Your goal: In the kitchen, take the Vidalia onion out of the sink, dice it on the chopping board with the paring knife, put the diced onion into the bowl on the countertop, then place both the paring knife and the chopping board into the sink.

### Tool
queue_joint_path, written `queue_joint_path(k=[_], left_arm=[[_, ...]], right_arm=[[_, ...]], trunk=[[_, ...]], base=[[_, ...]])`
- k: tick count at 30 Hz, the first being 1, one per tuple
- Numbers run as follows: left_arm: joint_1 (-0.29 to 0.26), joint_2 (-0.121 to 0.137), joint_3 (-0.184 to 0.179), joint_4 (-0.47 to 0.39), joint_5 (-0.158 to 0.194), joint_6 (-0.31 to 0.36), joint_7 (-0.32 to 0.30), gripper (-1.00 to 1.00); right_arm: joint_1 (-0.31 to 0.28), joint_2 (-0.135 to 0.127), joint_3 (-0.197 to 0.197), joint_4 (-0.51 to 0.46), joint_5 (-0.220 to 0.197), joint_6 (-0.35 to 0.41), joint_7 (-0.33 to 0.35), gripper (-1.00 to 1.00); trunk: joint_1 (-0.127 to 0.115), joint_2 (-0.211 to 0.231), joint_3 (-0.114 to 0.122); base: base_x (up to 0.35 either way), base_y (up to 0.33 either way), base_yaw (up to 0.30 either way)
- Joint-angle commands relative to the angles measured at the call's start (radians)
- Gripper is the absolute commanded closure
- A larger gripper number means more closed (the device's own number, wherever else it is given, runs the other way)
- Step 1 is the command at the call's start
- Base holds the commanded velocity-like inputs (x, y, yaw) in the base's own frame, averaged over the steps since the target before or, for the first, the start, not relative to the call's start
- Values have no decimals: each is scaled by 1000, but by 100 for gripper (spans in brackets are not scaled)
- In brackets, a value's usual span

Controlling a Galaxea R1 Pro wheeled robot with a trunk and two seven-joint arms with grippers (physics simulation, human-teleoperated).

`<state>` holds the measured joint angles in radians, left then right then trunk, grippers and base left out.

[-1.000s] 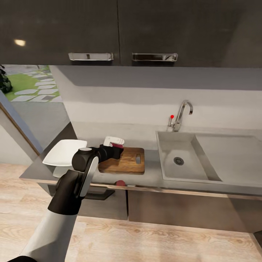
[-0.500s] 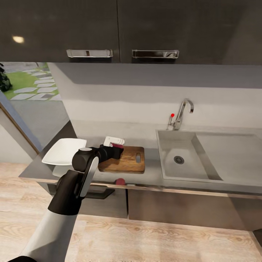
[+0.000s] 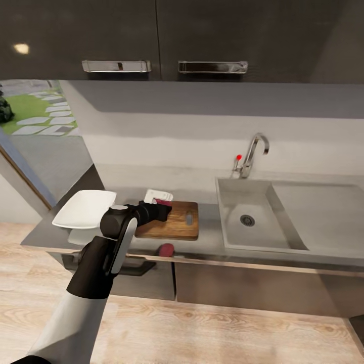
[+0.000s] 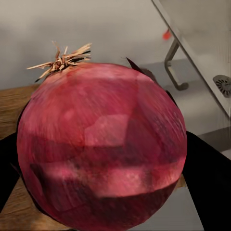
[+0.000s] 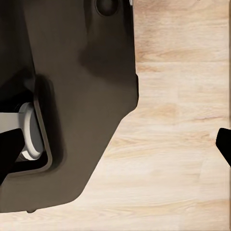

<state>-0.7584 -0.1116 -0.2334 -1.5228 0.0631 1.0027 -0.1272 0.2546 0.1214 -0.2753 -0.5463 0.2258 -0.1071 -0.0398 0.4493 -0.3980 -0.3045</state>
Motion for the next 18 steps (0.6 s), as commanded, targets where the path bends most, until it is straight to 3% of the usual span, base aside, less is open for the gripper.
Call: queue_joint_path(k=[1, 12, 18], left_arm=[[-1, 0, 0, 0, 6, 5, 3, 100], [-1, 0, 0, 0, 6, 5, 3, 100], [1, 0, 0, 0, 6, 5, 3, 100]], right_arm=[[0, 1, -5, -1, 10, -2, 0, -100], [1, 2, -5, -1, 10, -2, 0, -100], [0, 3, -5, -1, 10, -2, 0, -100]], trunk=[[1, -2, -3], [1, -2, -16], [1, -2, -16]], base=[[83, -163, 0], [15, -32, 0], [-98, 62, 0]])
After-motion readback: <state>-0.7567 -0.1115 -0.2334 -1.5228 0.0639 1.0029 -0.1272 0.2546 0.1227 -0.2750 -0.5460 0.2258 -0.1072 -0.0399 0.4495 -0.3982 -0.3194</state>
